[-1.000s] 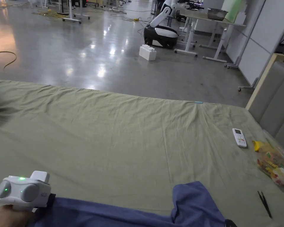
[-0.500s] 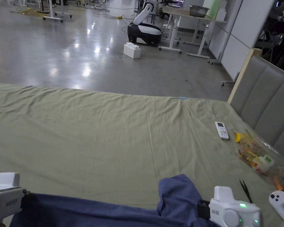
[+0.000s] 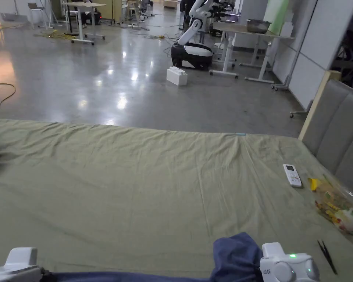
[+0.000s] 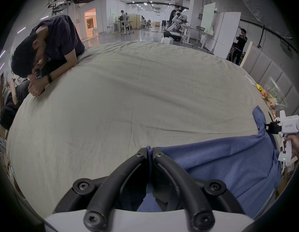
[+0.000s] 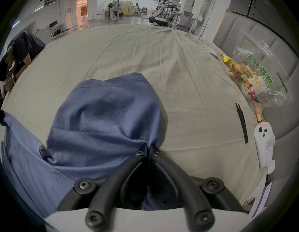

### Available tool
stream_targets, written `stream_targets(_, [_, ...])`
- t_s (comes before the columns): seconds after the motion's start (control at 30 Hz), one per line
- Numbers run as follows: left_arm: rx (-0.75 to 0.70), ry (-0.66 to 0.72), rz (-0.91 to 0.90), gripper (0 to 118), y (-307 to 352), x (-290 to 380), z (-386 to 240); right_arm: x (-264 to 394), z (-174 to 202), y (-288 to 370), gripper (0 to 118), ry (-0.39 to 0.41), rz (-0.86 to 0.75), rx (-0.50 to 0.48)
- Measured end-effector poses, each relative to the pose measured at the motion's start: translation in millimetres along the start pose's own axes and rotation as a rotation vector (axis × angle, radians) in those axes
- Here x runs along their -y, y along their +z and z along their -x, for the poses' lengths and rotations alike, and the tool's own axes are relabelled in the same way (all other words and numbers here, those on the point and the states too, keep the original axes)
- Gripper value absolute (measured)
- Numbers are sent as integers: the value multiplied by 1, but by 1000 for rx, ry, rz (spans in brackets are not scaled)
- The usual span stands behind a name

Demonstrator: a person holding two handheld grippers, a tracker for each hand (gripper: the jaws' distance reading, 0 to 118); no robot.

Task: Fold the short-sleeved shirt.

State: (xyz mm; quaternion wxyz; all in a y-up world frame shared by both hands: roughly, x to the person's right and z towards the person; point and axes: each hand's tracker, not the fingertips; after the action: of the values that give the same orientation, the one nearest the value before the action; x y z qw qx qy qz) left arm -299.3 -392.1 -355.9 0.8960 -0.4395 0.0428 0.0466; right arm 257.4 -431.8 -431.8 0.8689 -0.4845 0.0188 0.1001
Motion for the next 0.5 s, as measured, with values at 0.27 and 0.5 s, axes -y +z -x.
stream_targets(0.27, [9, -2, -28, 6, 15, 6, 0, 6, -2, 20, 1, -115, -105, 22])
stream_targets(0.5, [27, -9, -83, 6, 40, 8, 5, 26, 0, 95, 1, -105, -244, 41])
